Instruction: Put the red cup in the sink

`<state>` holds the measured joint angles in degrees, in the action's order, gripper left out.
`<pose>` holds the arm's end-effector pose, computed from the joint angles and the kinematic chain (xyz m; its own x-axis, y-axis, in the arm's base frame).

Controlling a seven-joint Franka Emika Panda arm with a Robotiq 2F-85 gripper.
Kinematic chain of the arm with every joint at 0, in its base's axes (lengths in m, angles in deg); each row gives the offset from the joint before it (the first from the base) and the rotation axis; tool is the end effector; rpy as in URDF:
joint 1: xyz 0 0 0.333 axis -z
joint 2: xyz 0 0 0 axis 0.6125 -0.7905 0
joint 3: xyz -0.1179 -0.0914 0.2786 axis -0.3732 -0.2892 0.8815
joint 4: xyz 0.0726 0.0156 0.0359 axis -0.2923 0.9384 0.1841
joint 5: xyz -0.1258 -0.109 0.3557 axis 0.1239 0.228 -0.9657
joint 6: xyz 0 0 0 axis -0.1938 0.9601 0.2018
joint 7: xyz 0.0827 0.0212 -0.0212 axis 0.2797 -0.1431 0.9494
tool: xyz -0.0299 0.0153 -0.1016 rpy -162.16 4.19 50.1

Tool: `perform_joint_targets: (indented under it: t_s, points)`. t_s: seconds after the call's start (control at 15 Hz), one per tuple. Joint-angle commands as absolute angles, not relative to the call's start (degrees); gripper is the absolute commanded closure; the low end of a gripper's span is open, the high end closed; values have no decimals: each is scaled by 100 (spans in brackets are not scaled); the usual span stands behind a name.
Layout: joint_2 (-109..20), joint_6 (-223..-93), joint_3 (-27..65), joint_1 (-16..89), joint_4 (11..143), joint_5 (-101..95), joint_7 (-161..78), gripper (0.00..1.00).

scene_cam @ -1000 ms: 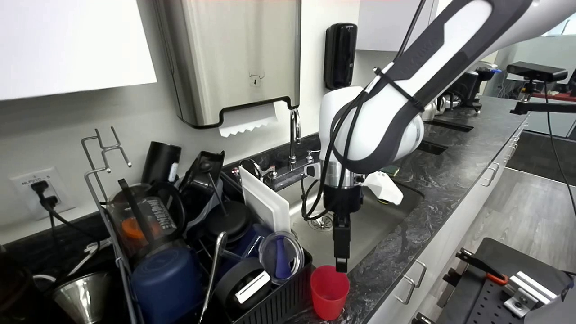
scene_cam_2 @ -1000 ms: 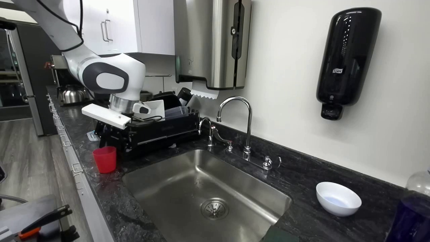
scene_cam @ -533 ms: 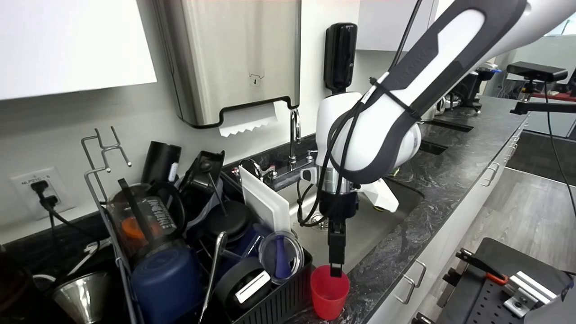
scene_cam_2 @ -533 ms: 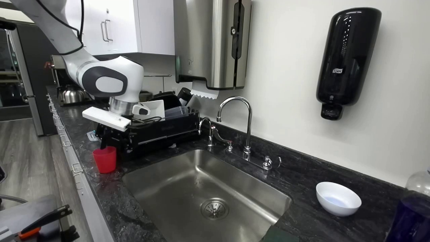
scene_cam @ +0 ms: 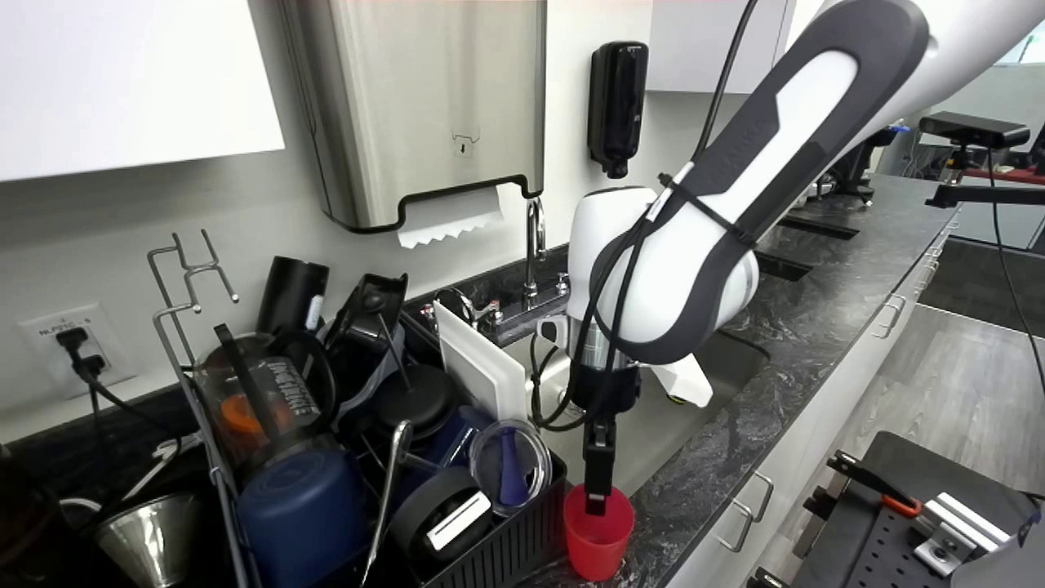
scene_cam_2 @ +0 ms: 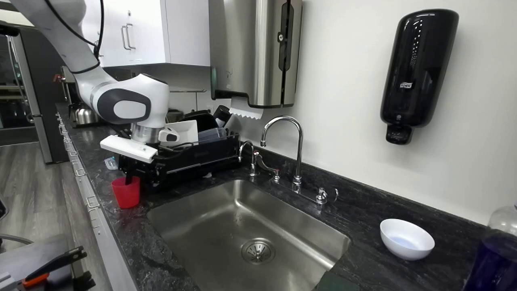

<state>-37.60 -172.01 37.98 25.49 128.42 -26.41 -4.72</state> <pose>0.4070 0.2069 0.2123 0.7539 0.6569 0.0014 0.6391 -0.7330 -0.2331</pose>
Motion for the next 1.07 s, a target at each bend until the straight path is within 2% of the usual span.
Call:
perform_joint_targets:
  t_s: [0.0, 0.47, 0.6, 1.0]
  points:
    - [-3896, -17471, 3963, 2679, 12824, -2577, -405, 46]
    - [-3889, -17545, 4010, 2691, 12850, -2462, -439, 95]
    - [-3858, -17519, 4007, 2714, 12858, -2472, -437, 100]
    - [-3205, -16957, 3934, 2734, 13033, -2311, -688, 99]
